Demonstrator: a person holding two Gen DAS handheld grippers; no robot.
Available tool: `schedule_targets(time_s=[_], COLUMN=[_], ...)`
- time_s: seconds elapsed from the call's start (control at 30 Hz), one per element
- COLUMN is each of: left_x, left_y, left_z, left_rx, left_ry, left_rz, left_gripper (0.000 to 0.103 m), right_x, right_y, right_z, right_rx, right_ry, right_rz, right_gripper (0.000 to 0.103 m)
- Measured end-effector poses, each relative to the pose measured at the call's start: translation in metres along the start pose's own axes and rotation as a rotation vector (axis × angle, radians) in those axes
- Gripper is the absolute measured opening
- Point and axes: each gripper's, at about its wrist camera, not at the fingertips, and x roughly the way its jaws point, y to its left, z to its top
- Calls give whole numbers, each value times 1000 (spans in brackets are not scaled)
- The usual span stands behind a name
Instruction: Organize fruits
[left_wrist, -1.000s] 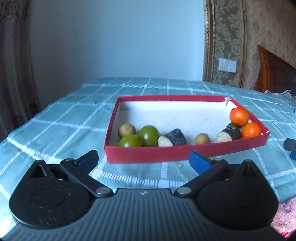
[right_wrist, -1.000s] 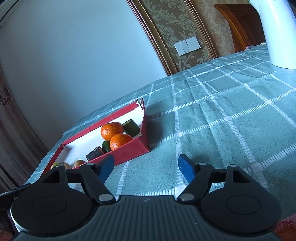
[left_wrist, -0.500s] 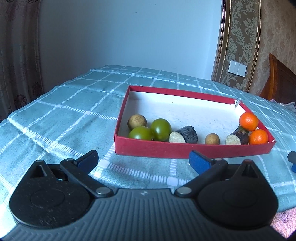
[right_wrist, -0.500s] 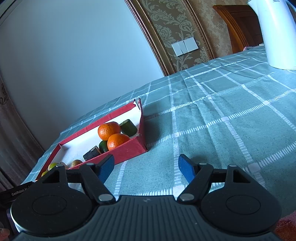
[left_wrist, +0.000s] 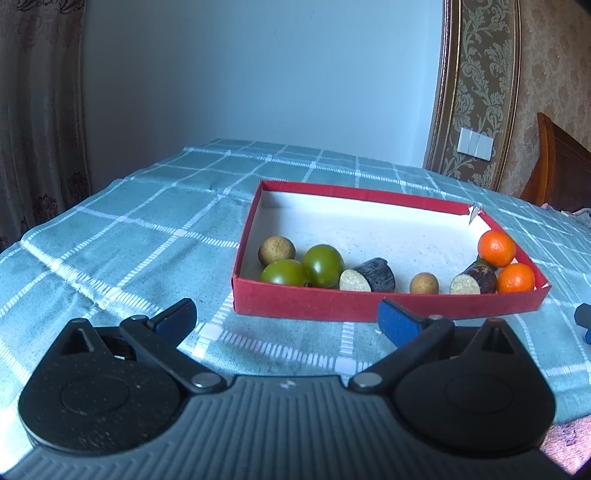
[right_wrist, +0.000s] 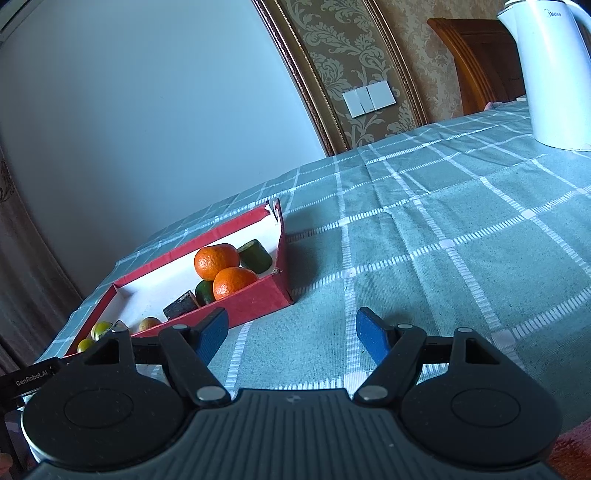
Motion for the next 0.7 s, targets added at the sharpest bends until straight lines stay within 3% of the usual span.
schedule_targets(time_s=[0.23, 0.7], left_x=[-9, -16], left_y=[-6, -18], left_z=[0, 22], left_rx=[35, 36], left_ry=[-58, -34], left_rz=[-13, 22], left_gripper=[103, 103], right_x=[1, 1], right_y=[1, 1], right_z=[0, 0], right_rx=[3, 1], right_ry=[4, 3], right_rz=[-6, -4], right_gripper=[76, 76])
